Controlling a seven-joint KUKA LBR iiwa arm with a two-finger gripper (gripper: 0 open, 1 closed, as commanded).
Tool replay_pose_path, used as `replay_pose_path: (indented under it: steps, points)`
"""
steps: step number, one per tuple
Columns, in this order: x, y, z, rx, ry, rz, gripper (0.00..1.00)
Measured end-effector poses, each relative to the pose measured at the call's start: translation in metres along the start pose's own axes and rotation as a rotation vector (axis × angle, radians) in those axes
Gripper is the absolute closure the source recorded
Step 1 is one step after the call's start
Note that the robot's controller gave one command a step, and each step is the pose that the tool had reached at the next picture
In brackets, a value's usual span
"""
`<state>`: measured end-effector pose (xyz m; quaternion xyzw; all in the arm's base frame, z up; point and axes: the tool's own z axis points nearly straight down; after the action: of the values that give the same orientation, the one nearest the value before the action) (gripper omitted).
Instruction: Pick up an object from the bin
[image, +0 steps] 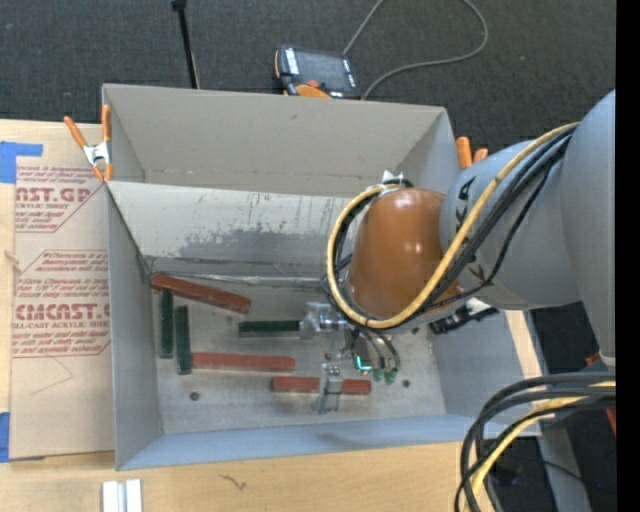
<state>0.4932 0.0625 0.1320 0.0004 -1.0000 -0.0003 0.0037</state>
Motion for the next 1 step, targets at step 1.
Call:
replay_pose_path:
  steps: [1]
  points:
    - [-0.0055, -0.0132, 0.0664, 0.001, -0.001, 0.003, 0.0]
